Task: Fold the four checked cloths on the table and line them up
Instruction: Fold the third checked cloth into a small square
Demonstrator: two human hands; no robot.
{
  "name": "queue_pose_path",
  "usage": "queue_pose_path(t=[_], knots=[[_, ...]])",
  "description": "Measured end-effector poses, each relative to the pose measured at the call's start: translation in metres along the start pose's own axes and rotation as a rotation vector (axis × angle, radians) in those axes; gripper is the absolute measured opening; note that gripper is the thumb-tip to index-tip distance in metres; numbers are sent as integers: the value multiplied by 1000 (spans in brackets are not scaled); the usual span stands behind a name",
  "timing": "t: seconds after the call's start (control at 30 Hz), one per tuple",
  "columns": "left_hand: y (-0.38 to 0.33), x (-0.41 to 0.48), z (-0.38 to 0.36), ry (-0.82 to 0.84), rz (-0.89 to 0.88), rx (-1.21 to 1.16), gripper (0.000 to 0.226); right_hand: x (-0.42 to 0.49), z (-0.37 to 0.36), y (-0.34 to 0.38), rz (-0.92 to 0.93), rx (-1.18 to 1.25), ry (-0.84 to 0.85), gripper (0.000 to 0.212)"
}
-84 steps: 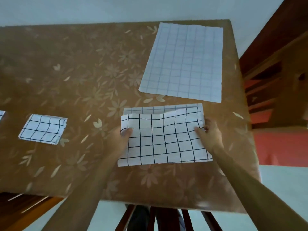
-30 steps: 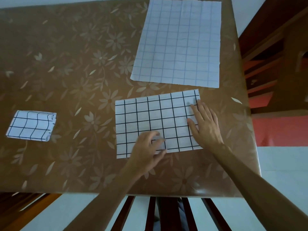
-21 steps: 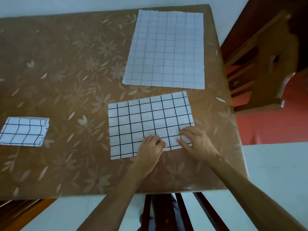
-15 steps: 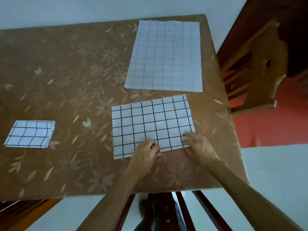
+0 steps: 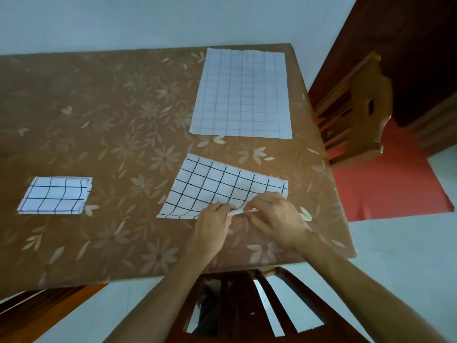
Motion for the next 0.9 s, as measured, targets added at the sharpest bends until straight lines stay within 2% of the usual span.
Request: queue_pose_path(t=[0.1, 0.2, 0.3, 0.37, 0.4, 0.43, 0.5, 0.6, 0.7, 0.77, 0.9], knots=[[10, -2, 18, 92, 130, -306, 16, 10, 19, 8, -106, 107, 39, 29], [29, -6, 26, 131, 217, -479, 14, 13, 37, 2, -246, 189, 48, 45], [55, -9, 31, 192, 299, -581, 38, 10, 46, -14, -364, 151, 56, 40], [66, -15, 33, 249, 344, -674, 16, 9, 46, -28, -496, 188, 75, 32], [68, -18, 35, 277, 364, -714, 11, 9, 43, -37, -560, 213, 79, 22], [71, -23, 34, 298, 385, -751, 16, 10, 41, -40, -599, 252, 88, 12], [79, -33, 32, 313, 414, -733, 18, 13, 34, -44, -640, 352, 112, 23], [94, -49, 31, 206, 465, -510, 2, 21, 18, -39, -644, 447, 207, 7], [107, -65, 29, 98, 566, -315, 26, 32, 1, -30, -618, 526, 268, 16], [113, -76, 29, 98, 638, -313, 23, 40, -12, -27, -629, 554, 292, 24], [126, -91, 20, 138, 723, -409, 30, 59, -38, -40, -647, 570, 195, 43]])
Point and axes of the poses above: each hand's wrist, its own x-axis towards the middle knuckle, its own z-axis out of the back of the hand, y = z × x, the point moved 4 cm from there along x, towards the middle knuckle, and after that the axes turned 12 degrees about x, right-handed, at the moved point
